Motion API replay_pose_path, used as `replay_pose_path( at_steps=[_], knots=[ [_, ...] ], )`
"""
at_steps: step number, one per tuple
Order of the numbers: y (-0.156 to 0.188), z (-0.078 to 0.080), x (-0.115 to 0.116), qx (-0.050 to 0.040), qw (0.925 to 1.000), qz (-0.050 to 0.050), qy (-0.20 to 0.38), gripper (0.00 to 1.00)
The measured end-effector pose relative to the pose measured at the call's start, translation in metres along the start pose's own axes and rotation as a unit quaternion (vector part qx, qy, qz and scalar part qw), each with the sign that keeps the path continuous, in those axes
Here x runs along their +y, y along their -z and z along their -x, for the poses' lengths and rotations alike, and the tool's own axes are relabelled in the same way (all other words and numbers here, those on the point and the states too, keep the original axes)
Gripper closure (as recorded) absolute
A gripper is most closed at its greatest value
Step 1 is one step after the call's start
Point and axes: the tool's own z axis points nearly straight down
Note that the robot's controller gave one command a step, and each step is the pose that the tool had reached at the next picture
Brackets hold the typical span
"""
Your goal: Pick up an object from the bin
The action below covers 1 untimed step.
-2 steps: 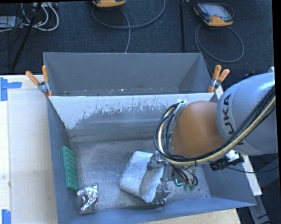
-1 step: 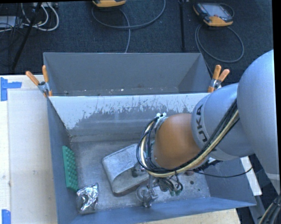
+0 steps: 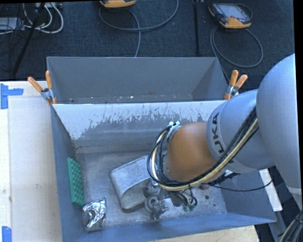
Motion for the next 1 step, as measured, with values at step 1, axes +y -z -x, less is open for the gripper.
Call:
replay_pose_path(
  at_steps=[1],
  knots=[
    [0.1574, -0.0008, 0.0006, 0.0015, 1.0, 0.0, -0.007, 1.0]
  ],
)
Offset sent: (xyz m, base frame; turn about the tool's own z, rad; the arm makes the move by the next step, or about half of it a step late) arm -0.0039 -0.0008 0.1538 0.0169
